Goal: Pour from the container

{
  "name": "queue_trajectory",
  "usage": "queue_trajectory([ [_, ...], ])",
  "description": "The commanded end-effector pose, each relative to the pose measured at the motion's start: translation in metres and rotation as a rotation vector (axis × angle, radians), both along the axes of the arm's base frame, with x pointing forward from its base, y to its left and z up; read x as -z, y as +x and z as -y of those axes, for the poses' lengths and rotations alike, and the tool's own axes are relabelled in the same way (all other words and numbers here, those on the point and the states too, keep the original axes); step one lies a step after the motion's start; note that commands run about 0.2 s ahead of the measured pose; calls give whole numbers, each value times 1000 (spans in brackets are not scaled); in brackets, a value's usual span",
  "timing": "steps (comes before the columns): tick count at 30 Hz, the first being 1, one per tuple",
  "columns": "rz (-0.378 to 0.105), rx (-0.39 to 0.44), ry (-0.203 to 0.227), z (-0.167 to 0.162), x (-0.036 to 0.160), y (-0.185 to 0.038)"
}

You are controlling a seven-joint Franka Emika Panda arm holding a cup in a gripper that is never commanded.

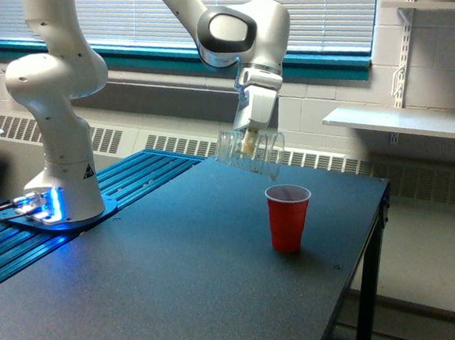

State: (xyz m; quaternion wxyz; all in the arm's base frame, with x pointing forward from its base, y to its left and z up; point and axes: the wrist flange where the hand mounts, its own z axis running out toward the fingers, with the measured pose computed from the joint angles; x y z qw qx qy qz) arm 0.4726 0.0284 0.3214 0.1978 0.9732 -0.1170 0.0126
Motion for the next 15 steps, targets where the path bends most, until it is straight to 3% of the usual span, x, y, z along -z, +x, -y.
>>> queue_trajectory([
  [1, -20, -39, -20, -9, 1, 1],
  [15, -10, -52, 17, -18, 1, 2],
])
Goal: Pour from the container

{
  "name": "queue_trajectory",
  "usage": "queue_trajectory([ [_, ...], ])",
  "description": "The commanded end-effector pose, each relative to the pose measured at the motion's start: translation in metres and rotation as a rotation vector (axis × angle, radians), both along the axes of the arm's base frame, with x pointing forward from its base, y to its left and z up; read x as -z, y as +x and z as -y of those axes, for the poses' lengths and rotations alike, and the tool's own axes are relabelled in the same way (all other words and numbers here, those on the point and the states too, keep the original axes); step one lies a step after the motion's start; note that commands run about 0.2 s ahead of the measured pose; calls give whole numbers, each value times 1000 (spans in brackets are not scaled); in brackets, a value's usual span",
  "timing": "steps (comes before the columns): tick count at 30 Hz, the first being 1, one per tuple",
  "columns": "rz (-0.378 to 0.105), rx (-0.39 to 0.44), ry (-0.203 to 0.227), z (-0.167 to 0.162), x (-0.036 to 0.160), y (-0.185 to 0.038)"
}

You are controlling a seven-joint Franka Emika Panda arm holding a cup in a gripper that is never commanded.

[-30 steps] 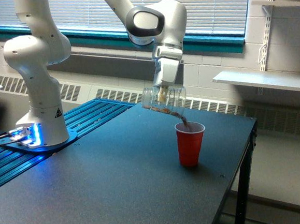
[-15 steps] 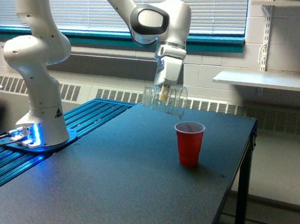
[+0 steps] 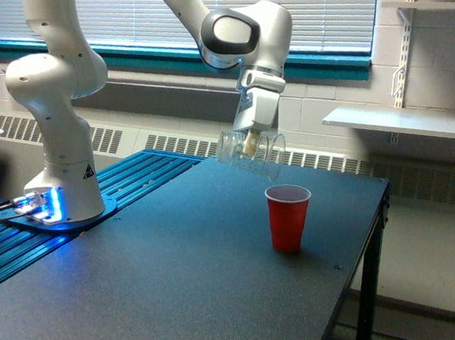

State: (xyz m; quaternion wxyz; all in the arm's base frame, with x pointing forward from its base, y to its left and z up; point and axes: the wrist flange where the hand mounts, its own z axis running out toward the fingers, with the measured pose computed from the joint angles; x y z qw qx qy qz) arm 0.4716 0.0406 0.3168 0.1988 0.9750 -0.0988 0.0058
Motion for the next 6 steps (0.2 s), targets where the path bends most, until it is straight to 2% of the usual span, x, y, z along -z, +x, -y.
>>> queue_trajectory([
  [1, 16, -17, 22, -6, -4, 3],
  [6, 31, -14, 35, -4, -6, 3],
])
